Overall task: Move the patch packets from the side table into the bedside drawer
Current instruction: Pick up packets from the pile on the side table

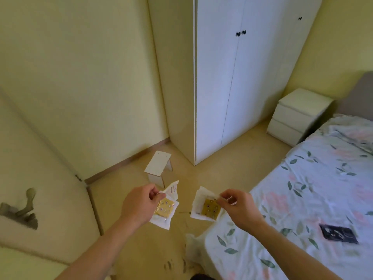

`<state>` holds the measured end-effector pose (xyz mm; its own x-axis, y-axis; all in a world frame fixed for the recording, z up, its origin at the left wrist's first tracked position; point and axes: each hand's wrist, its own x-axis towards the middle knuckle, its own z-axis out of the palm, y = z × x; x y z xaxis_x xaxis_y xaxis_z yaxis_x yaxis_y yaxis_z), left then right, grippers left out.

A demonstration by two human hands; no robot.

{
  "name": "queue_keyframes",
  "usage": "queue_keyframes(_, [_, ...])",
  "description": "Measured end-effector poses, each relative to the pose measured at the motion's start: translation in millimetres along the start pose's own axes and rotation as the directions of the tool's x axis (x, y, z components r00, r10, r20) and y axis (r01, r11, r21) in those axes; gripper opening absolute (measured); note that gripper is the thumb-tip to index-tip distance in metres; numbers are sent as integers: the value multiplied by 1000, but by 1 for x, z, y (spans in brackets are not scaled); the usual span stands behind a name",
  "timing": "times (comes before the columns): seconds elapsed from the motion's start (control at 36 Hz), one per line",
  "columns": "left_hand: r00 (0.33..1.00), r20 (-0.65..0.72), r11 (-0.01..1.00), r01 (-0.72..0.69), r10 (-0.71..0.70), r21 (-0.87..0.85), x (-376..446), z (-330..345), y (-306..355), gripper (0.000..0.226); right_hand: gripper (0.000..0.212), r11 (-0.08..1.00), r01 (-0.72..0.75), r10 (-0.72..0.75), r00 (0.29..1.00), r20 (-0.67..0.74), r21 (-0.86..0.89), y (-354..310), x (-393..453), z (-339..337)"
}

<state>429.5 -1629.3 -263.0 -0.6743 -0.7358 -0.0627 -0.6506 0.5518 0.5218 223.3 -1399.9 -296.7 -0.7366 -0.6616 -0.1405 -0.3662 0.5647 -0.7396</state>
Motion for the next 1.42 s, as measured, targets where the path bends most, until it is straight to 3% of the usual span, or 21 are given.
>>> queue_keyframes(0.06, [999,11,999,-47,47,10,38,-2,3,29,12,999,-38,39,999,-39,25,-9,25,-1])
queue_keyframes(0.19, [988,50,989,-147,146,15,137,-1,10,31,16,993,-97,103,990,-93,68,-14,101,2])
queue_keyframes(0.5, [977,92,981,-192,195,-36,327,5,44,35,17,984,-127,146,977,-158,126,-39,266,-20])
queue_keyframes(0.83, [900,275,939,-344,339,-32,515,61,142,34,8,950,-261,304,895,-327,170,-5,397,-89])
queue_keyframes(1.0, [848,308,899,-434,431,-62,620,98,198,31,8,925,-331,380,827,-414,188,9,473,-126])
queue_keyframes(1.42, [597,513,718,-693,617,-59,779,214,406,28,10,788,-511,607,555,-569,343,86,552,-240])
